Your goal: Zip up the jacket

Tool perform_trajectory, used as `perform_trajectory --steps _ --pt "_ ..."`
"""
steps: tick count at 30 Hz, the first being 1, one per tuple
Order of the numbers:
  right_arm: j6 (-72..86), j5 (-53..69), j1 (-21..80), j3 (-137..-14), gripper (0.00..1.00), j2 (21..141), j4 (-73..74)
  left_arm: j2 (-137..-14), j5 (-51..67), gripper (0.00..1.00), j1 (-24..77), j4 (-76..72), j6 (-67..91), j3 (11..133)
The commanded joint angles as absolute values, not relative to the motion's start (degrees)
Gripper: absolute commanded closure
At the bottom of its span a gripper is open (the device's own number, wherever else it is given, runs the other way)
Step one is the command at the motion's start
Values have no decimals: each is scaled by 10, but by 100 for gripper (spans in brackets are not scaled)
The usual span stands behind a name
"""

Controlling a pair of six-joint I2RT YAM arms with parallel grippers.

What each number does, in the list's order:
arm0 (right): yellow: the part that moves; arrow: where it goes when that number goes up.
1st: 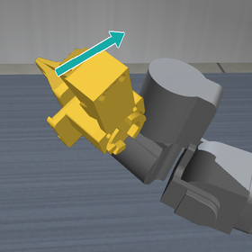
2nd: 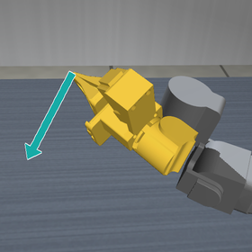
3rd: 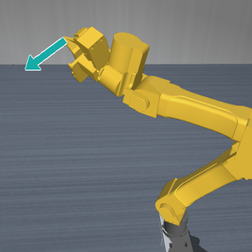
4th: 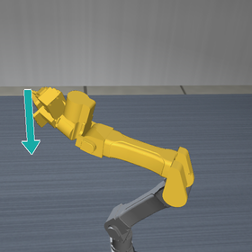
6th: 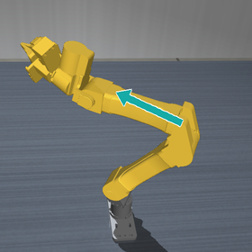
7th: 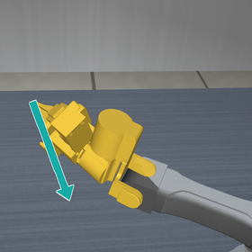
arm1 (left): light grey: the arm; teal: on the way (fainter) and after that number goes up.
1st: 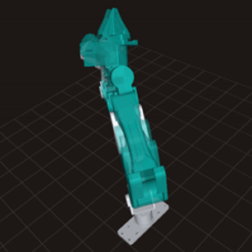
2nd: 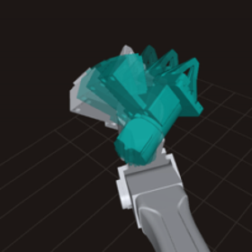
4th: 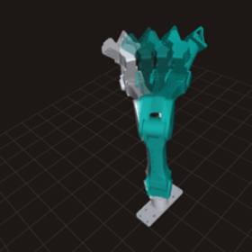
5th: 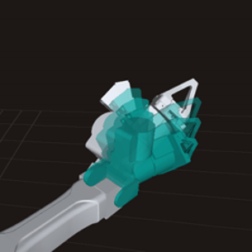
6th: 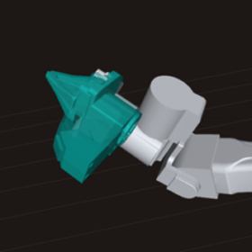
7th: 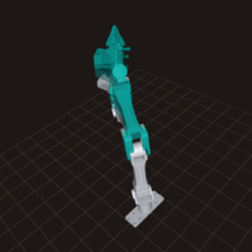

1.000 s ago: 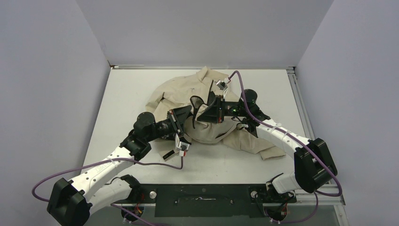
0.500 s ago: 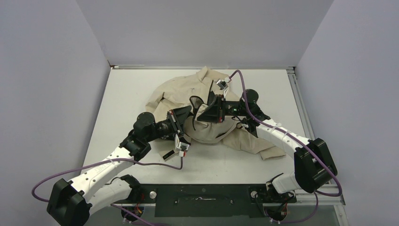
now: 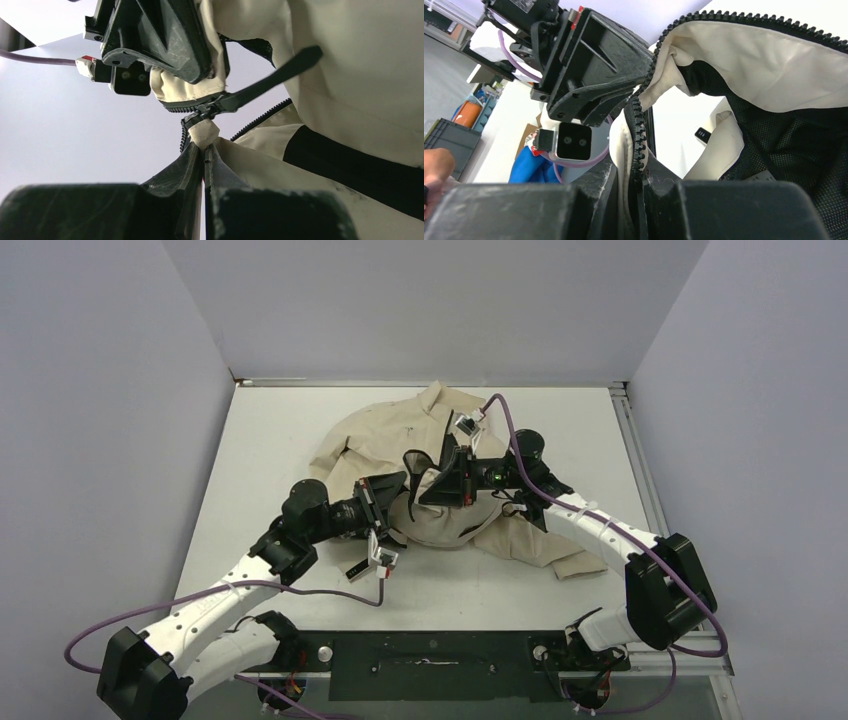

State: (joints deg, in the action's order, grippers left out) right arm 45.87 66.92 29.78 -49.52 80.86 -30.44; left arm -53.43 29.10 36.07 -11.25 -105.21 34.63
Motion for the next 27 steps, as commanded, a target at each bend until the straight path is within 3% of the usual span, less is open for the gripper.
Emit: perform_trajectory --steps 1,27 --pt "387 676 307 -533 95 800 -267 -526 316 100 365 -103 -1043 382" --pt "394 671 303 -537 95 788 -314 -505 370 100 359 82 -1095 426"
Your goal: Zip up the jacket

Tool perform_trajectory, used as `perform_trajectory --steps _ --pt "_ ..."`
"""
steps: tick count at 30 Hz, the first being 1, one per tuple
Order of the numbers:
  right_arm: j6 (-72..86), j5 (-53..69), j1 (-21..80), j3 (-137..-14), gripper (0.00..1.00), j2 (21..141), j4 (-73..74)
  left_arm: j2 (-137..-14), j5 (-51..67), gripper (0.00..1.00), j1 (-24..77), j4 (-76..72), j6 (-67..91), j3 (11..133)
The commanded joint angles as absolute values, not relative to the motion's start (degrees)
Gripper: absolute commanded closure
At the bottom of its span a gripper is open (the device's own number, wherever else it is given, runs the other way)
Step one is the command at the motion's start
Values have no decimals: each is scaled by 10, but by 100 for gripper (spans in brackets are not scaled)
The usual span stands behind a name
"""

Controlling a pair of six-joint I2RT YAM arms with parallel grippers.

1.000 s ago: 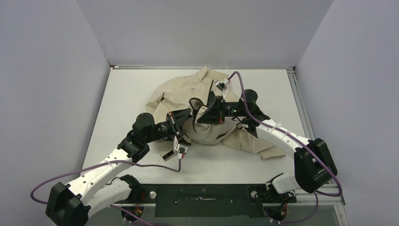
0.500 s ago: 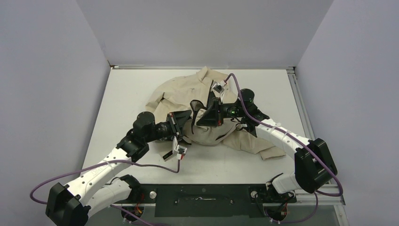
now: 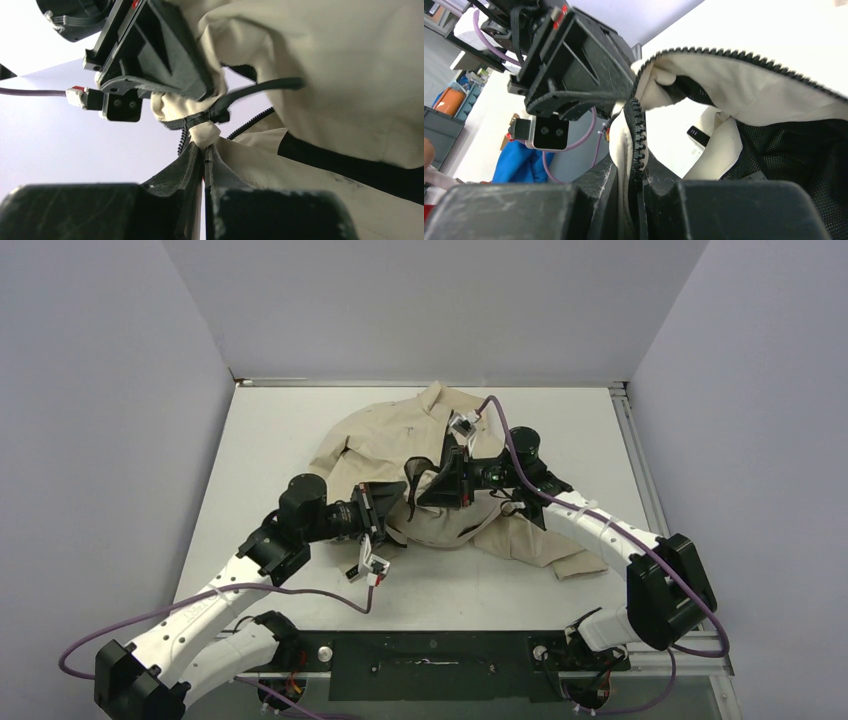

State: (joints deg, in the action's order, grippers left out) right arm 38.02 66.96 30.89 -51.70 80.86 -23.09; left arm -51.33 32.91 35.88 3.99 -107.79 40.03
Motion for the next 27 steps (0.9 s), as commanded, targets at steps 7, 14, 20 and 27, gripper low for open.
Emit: perform_trajectory --steps 7,14,20,27 --pt "448 668 315 -507 95 785 -381 -510 354 100 360 71 -1110 419" --pt "435 664 316 -478 95 767 -361 -512 333 100 360 22 -1090 410" --pt "400 670 316 -475 95 764 -309 -511 332 100 360 -58 -1044 400" --pt "405 680 321 -488 95 771 -325 -511 333 100 360 -63 -1047 388"
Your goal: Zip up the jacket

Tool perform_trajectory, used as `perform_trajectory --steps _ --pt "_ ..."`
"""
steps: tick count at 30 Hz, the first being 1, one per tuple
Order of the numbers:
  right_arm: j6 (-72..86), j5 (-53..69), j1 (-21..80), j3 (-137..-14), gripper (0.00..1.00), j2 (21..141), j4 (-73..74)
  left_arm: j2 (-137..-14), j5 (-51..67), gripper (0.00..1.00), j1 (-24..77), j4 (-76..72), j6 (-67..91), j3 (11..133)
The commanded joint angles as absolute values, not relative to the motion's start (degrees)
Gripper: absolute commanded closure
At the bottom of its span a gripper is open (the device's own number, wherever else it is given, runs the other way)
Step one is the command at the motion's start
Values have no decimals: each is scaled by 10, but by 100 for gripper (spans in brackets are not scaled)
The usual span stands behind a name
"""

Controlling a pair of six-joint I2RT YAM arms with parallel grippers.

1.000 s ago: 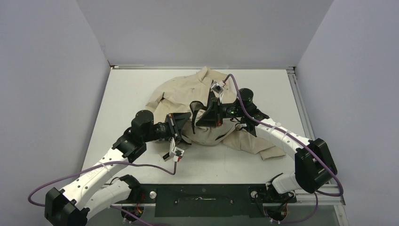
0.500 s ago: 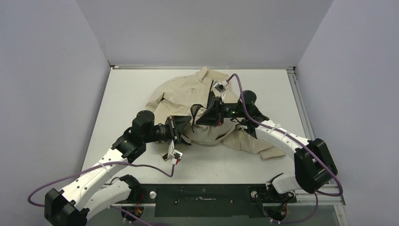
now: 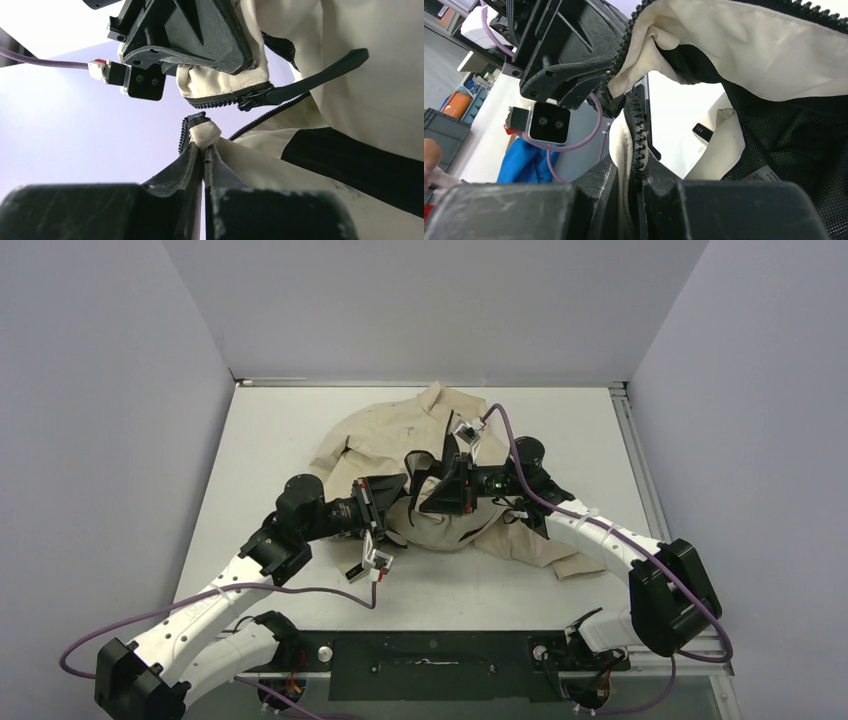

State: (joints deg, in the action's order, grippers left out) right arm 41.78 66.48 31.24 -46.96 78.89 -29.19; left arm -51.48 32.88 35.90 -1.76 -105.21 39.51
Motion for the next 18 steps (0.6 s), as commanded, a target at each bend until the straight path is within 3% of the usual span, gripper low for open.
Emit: perform_trajectory --steps 1,18 --pt "406 680 322 -490 95 772 -327 -511 334 100 360 -61 -1048 386" --pt "415 694 330 -491 95 770 -352 -507 329 100 360 -31 -1065 386"
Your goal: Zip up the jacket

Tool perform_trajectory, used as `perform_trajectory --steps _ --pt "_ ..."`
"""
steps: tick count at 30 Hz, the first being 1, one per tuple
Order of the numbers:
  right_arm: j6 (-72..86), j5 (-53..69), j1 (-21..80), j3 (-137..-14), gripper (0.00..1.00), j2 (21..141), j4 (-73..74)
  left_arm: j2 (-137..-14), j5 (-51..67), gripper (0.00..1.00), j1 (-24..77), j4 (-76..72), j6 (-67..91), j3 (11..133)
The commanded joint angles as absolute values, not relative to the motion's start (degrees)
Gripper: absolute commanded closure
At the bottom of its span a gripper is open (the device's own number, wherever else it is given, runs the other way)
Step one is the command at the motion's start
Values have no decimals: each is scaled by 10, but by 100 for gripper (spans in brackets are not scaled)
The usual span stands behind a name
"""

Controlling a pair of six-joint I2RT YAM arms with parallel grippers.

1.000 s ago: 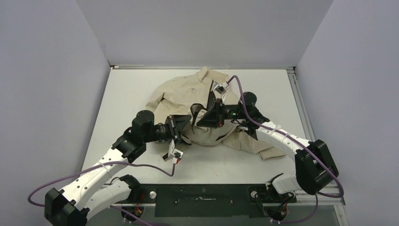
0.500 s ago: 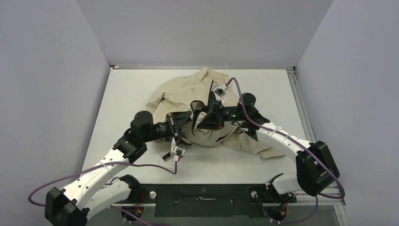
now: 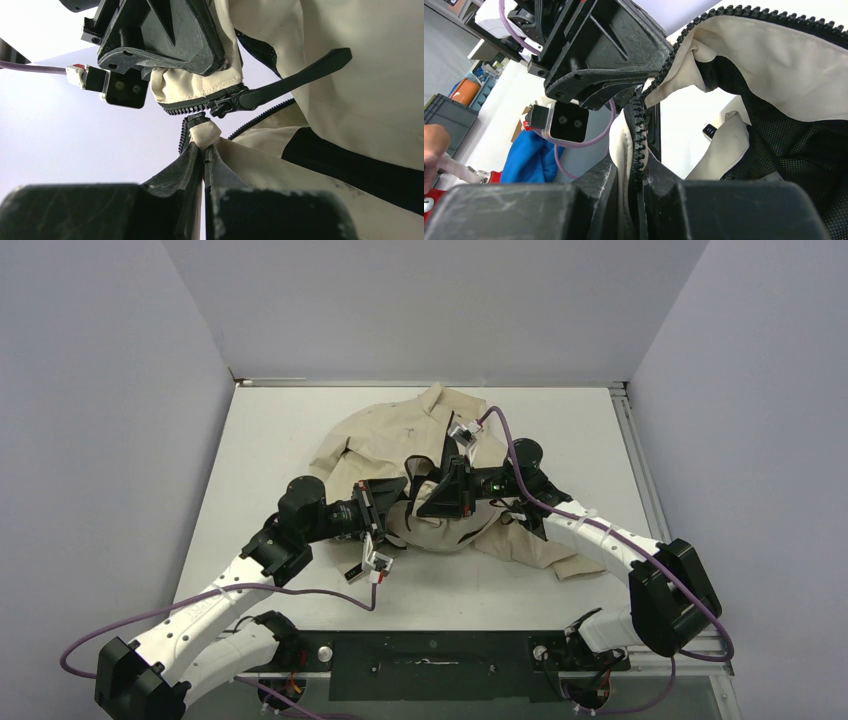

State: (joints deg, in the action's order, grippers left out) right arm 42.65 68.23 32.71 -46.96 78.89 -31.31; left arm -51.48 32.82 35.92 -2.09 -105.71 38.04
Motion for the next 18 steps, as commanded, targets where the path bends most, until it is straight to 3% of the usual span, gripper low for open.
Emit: perform_trajectory --steps 1,18 --pt "416 694 330 -491 95 769 -354 -506 329 100 360 -30 -1066 386" --pt "434 696 312 -490 95 761 -372 -504 333 100 360 -24 -1083 381"
